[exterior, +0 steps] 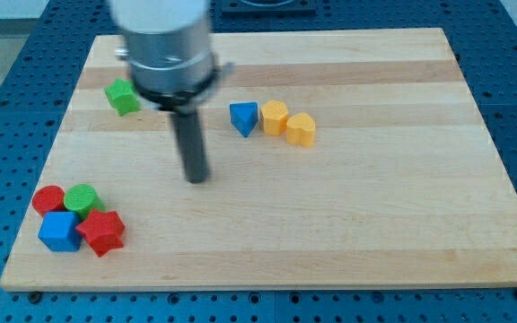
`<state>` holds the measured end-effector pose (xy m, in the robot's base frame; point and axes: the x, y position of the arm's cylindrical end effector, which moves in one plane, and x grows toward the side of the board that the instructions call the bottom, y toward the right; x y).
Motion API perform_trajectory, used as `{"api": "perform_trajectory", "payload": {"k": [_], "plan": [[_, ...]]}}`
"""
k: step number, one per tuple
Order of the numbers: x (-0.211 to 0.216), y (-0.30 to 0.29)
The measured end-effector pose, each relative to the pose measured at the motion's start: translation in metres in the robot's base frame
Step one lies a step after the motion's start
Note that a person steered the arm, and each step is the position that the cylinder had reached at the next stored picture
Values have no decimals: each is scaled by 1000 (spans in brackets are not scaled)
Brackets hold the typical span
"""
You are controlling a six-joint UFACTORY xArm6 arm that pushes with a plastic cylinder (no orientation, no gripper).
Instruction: Move the green star diagonal to the top right of the green circle
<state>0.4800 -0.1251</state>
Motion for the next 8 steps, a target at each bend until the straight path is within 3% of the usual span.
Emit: {"api": "perform_trajectory", "payload": {"k": [2,3,4,6,8], "plan": [[-49,-157],[-68,-180],[-72,-180],[-202,-170],[-211,-167]]}}
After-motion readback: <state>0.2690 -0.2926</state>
